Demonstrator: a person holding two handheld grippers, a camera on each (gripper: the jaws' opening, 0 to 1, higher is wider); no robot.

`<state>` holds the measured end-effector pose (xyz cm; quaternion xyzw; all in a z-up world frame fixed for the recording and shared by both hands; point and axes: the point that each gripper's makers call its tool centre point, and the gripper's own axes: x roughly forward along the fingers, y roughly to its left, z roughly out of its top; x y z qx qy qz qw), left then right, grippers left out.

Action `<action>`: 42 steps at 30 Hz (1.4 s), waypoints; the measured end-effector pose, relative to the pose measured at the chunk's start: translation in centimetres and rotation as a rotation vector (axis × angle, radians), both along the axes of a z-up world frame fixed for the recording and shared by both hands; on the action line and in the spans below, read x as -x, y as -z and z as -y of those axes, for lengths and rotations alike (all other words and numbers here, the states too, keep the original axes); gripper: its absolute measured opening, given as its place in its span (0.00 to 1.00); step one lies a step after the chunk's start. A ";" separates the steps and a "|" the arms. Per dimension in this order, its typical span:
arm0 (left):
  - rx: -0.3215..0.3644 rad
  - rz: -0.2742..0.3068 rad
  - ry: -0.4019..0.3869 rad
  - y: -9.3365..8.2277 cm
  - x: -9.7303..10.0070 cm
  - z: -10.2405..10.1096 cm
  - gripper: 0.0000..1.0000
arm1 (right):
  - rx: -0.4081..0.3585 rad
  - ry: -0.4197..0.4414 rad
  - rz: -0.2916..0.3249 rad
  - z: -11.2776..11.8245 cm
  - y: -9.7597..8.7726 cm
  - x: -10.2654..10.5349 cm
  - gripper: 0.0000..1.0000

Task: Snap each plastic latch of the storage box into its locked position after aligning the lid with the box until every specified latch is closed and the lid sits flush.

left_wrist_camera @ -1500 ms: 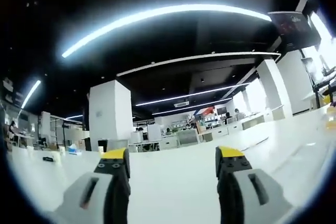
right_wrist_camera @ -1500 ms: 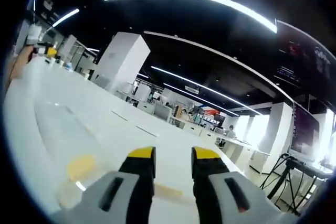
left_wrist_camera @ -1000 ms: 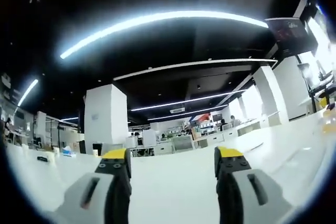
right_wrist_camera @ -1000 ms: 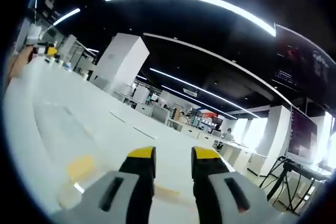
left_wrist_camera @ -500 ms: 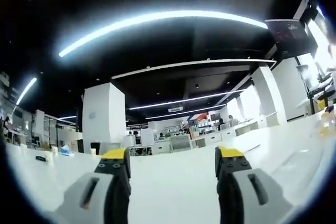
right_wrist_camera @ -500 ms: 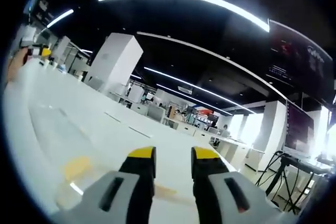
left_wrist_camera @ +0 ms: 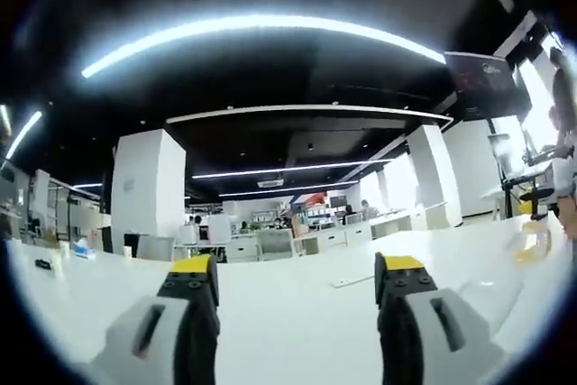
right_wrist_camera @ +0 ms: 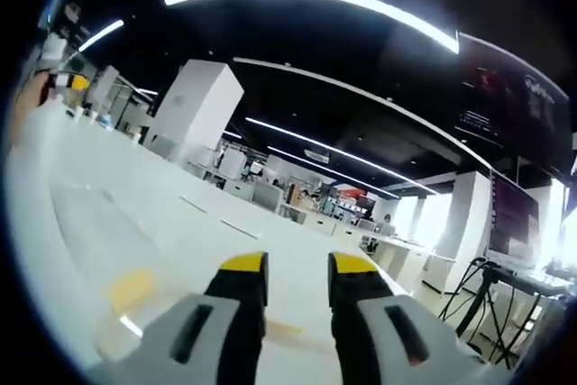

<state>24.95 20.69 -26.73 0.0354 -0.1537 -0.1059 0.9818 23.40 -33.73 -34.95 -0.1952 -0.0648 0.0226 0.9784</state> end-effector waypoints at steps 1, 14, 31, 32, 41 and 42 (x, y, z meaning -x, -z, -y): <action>-0.005 -0.007 0.014 0.0 0.0 0.4 0.71 | 0.006 0.000 0.004 -0.1 -0.1 0.0 0.26; -0.096 -0.019 0.290 -2.6 0.1 10.2 0.71 | 0.010 -0.015 0.005 -0.4 -0.1 0.0 0.26; -0.302 -0.200 0.592 0.5 -0.6 23.9 0.70 | 0.019 -0.016 0.010 -0.6 -0.2 0.0 0.26; -0.314 -0.208 0.610 0.8 -0.7 24.7 0.70 | 0.019 -0.014 0.010 -0.5 -0.2 0.0 0.26; -0.411 -0.252 0.732 2.5 0.2 30.4 0.70 | 0.014 -0.009 0.008 -0.3 -0.1 0.0 0.26; -0.418 -0.259 0.747 2.8 0.4 30.9 0.70 | 0.014 -0.009 0.008 -0.3 -0.1 -0.1 0.26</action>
